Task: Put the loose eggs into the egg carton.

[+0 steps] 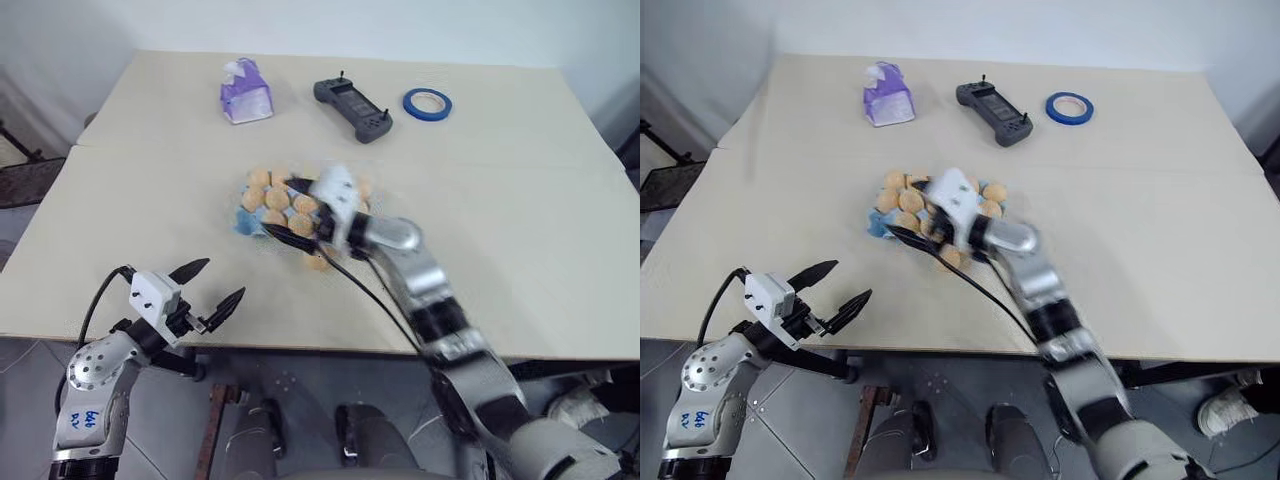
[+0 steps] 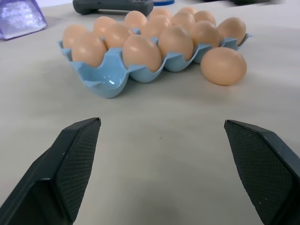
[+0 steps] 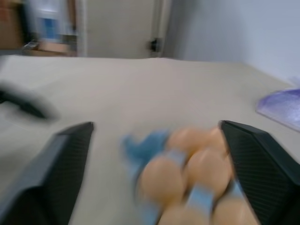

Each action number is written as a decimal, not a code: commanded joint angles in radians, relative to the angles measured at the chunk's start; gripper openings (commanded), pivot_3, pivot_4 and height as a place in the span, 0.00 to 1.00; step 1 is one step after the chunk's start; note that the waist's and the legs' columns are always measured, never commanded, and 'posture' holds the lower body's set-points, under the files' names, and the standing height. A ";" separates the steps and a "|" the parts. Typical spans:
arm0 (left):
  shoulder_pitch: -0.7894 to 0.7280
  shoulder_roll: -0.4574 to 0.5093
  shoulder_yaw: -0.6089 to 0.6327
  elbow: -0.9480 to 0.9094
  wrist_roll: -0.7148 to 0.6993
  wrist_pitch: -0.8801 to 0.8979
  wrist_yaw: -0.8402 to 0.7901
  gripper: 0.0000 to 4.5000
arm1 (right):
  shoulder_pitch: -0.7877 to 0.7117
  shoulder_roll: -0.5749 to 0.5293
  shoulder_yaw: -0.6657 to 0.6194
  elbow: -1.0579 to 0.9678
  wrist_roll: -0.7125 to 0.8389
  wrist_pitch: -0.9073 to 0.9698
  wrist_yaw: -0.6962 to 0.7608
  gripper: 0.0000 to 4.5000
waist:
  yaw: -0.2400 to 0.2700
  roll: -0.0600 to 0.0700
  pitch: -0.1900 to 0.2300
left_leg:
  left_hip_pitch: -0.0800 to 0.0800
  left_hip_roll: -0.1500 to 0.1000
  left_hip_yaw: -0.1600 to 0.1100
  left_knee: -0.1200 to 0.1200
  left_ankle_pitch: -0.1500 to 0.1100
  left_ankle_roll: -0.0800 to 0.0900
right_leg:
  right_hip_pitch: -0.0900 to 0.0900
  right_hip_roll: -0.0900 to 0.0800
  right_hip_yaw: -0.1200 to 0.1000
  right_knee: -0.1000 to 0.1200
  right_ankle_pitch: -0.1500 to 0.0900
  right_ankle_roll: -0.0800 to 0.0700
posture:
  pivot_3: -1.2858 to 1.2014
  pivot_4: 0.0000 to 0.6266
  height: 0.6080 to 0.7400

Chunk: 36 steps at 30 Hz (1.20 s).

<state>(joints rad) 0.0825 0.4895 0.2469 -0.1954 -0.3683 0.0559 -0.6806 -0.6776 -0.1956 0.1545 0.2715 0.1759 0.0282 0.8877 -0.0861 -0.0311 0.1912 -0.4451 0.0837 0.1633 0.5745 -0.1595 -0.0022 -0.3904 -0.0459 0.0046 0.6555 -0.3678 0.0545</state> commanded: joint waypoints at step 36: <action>-0.394 -0.360 -0.385 0.185 0.275 0.215 0.371 1.00 | 0.603 -0.314 -0.284 -0.434 0.254 -0.025 0.052 0.99 | 0.032 0.000 0.000 | 0.007 0.000 -0.008 0.014 -0.003 0.004 | 0.016 0.002 -0.003 -0.002 0.002 0.004 | 0.52 0.24 1.00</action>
<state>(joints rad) -0.2920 0.1395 -0.1270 -0.0131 -0.1052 0.2910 -0.3179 -0.0811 -0.5123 -0.1181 -0.1179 0.4190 0.0207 0.9509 -0.0537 -0.0310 0.1913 -0.4385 0.0833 0.1553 0.5890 -0.1622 0.0023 -0.3745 -0.0441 0.0019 0.6536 -0.3652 0.0591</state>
